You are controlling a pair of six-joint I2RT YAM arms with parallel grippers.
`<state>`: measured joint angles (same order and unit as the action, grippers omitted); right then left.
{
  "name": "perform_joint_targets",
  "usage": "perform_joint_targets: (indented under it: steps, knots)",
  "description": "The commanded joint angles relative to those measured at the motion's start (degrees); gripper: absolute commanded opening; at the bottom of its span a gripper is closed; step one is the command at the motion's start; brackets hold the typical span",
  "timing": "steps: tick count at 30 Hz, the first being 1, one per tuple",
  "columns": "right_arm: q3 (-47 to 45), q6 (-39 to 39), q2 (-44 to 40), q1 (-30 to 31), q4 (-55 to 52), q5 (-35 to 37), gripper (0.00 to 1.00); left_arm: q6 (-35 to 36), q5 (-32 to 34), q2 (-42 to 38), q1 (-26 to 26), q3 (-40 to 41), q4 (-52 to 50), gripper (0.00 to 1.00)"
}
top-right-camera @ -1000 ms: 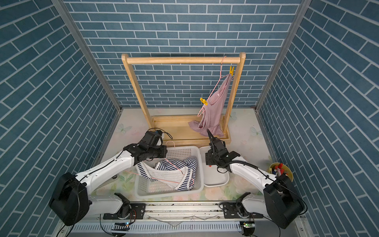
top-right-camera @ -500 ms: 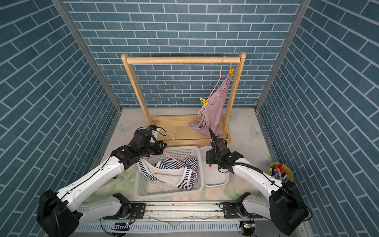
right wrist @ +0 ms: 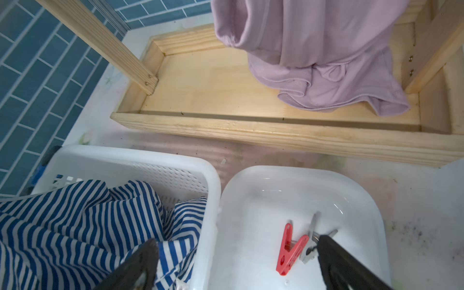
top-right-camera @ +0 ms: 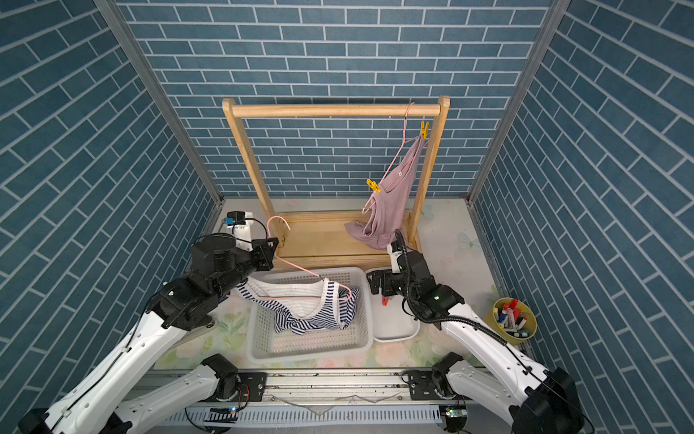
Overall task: Remove the clothespins securing tank tops to the hanger
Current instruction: Pick up the hanger from the basket.
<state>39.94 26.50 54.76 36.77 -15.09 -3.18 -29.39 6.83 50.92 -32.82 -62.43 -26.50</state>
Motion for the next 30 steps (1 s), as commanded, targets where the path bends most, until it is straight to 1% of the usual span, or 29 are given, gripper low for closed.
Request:
perform_joint_targets:
  steps: [1, 5, 7, 10, 14, 17, 20, 23, 27, 28, 30]
  knots:
    - [1.75, -2.27, -1.96, 2.72, 3.05, 1.78, 0.99, 4.31, 6.98, 0.10, -0.01, -4.35, -2.47, 0.00]
    - [2.08, -6.59, -3.44, 9.10, 6.21, 4.96, 0.99, 7.40, 10.92, 1.99, -0.07, -9.20, -2.94, 0.00]
    - [1.69, -8.32, -4.28, 11.46, 9.13, 4.95, 0.99, 8.79, 12.91, 2.94, -0.27, -11.48, -2.85, 0.00]
    - [1.02, -9.74, -5.22, 12.40, 13.27, 3.94, 0.99, 11.36, 13.99, 4.93, -0.42, -14.77, -2.85, 0.00]
    - [1.75, -11.28, -5.41, 13.43, 15.61, 2.99, 0.99, 12.66, 14.39, 7.60, -0.92, -18.54, -2.66, 0.00]
    - [2.15, -11.00, -5.63, 14.77, 17.86, 5.30, 0.99, 12.69, 14.59, 8.59, -1.54, -19.87, -1.42, 0.00]
    - [3.32, -10.40, -5.17, 16.98, 19.54, 9.07, 0.99, 12.29, 15.05, 9.20, -2.40, -20.47, 0.01, 0.00]
    - [4.62, -12.83, -3.49, 20.94, 21.44, 12.64, 0.99, 10.73, 14.17, 8.86, -2.71, -19.61, 2.65, 0.00]
    - [6.42, -20.13, -0.20, 29.38, 22.45, 24.98, 0.99, 11.13, 14.20, 8.60, -3.10, -19.85, 3.74, 0.00]
    - [6.78, -21.17, 0.50, 30.95, 22.77, 27.48, 0.99, 11.34, 14.33, 8.50, -3.13, -19.92, 3.82, 0.00]
    - [7.49, -21.77, 1.57, 32.71, 23.08, 30.24, 0.97, 11.37, 14.64, 8.24, -3.40, -19.88, 4.11, 0.00]
